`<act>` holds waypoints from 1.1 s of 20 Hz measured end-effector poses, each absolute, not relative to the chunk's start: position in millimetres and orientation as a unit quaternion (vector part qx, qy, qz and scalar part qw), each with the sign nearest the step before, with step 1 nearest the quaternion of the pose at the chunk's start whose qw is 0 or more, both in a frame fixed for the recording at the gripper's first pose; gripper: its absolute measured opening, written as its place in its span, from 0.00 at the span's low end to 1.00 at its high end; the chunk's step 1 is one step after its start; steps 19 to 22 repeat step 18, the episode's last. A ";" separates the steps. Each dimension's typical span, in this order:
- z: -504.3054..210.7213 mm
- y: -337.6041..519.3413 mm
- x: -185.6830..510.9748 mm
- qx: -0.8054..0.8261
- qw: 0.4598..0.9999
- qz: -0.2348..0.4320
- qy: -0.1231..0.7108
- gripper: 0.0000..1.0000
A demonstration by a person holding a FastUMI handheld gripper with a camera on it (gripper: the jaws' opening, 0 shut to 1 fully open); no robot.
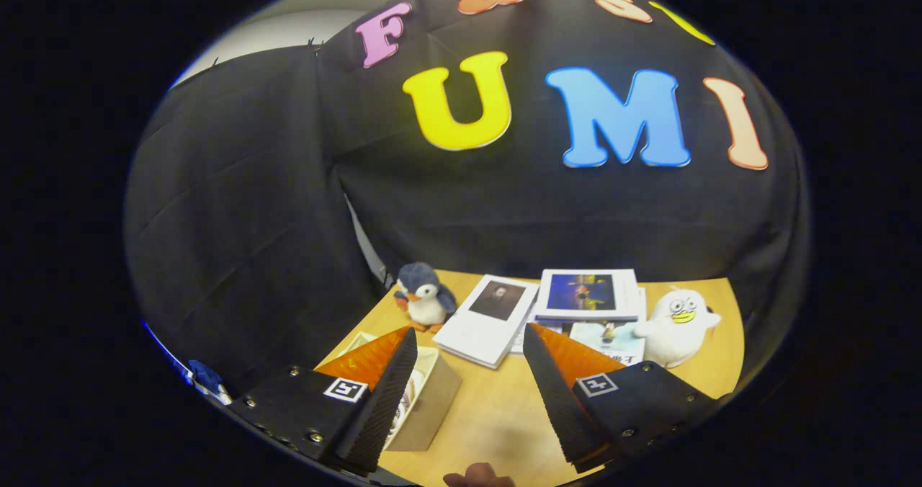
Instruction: Open the storage box then place both shoes into the box .Put the left shoe in first, then the right shoe, with the right side of both shoes facing outward in a uniform manner.
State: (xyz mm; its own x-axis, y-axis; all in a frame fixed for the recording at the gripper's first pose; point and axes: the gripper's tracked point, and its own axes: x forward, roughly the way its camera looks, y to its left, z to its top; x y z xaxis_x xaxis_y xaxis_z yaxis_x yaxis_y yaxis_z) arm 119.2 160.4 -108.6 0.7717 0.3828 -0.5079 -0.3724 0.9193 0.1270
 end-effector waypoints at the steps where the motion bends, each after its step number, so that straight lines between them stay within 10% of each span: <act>1: -93.9 147.5 120.0 0.010 0.951 0.188 0.244 0.90; 10: 25.2 51.7 93.6 0.020 0.998 0.051 0.002 0.90; 22: 28.8 10.4 49.8 -0.009 1.000 -0.003 -0.005 0.90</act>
